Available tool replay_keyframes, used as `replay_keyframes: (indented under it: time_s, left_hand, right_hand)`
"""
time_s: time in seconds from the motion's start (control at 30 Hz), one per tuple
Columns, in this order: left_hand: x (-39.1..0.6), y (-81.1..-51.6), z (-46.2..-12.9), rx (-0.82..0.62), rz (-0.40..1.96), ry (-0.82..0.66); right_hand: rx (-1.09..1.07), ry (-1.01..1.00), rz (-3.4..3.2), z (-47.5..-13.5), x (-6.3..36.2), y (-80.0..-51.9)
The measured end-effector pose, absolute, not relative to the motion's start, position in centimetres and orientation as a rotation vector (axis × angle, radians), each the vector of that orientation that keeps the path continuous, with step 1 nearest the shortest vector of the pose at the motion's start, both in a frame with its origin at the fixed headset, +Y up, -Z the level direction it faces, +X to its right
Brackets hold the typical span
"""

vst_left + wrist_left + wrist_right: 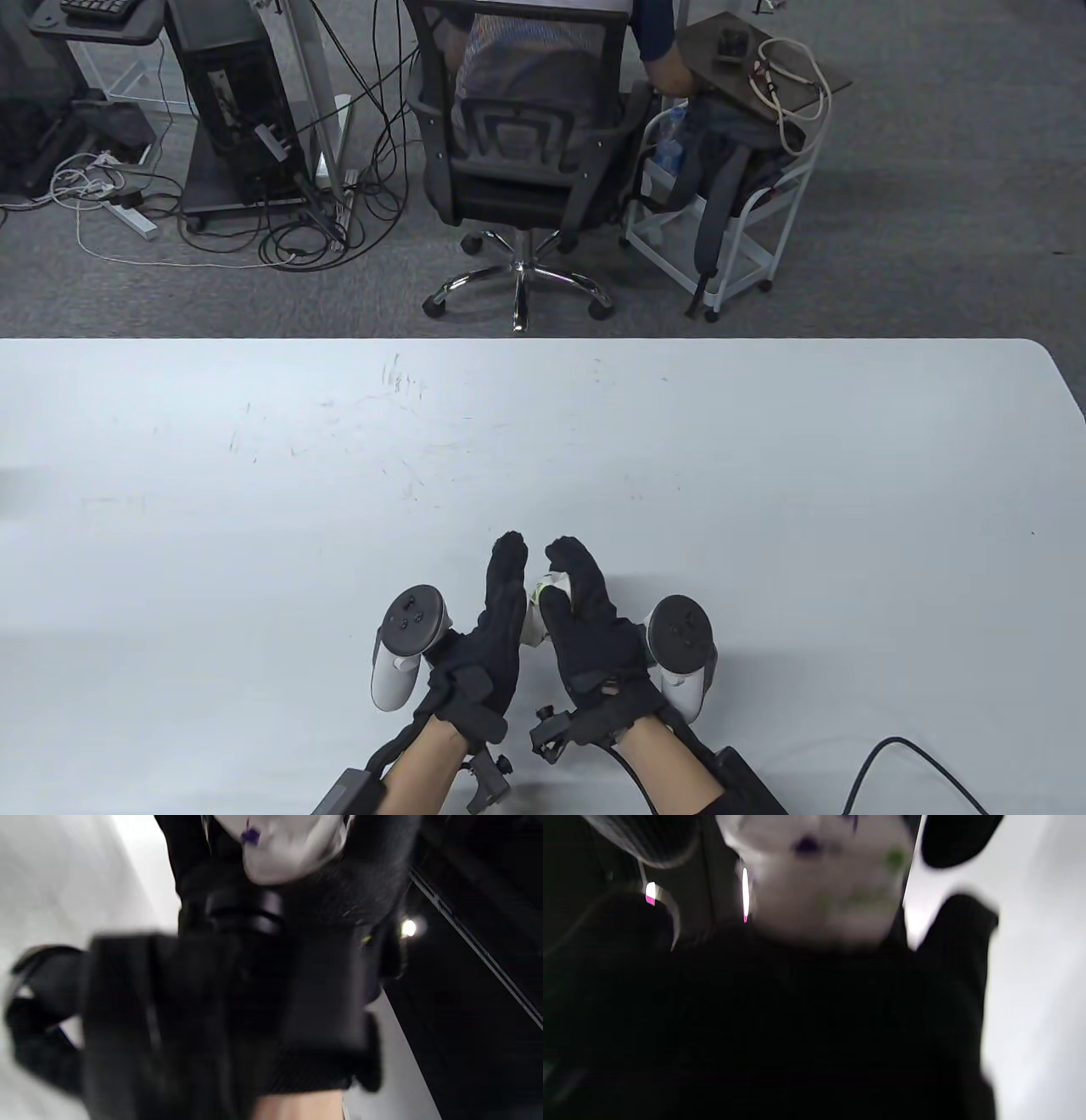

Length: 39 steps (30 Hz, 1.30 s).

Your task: Squeeze empty paper cup to crush flat

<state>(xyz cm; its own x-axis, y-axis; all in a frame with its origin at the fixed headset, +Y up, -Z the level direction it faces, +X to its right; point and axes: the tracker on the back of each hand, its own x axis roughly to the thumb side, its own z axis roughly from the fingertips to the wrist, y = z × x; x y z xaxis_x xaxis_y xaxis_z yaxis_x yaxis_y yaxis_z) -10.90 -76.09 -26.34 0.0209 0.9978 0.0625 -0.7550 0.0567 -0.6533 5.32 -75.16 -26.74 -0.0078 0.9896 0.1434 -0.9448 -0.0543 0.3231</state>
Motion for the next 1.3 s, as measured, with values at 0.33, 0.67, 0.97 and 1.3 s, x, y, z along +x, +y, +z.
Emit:
replay_keyframes:
  time_s: [0.33, 0.67, 0.97, 1.3]
  left_hand:
    - [-10.4, -76.1, -26.1, -0.572, 1.465, -0.663]
    - [-14.5, -74.7, -27.8, -0.245, 0.778, -0.418]
    - [-17.2, -74.7, -28.5, -0.146, 0.503, -0.268]
    - [-18.0, -73.8, -28.6, -0.088, 0.39, -0.224]
  right_hand:
    - [0.434, 0.418, 1.557, -26.3, 4.7, -75.7]
    - [0.477, -0.038, 2.403, -27.2, 6.9, -73.8]
    - [0.604, 0.154, 2.864, -27.3, 5.4, -76.2]
    - [0.515, 0.21, 2.81, -28.0, 7.5, -74.7]
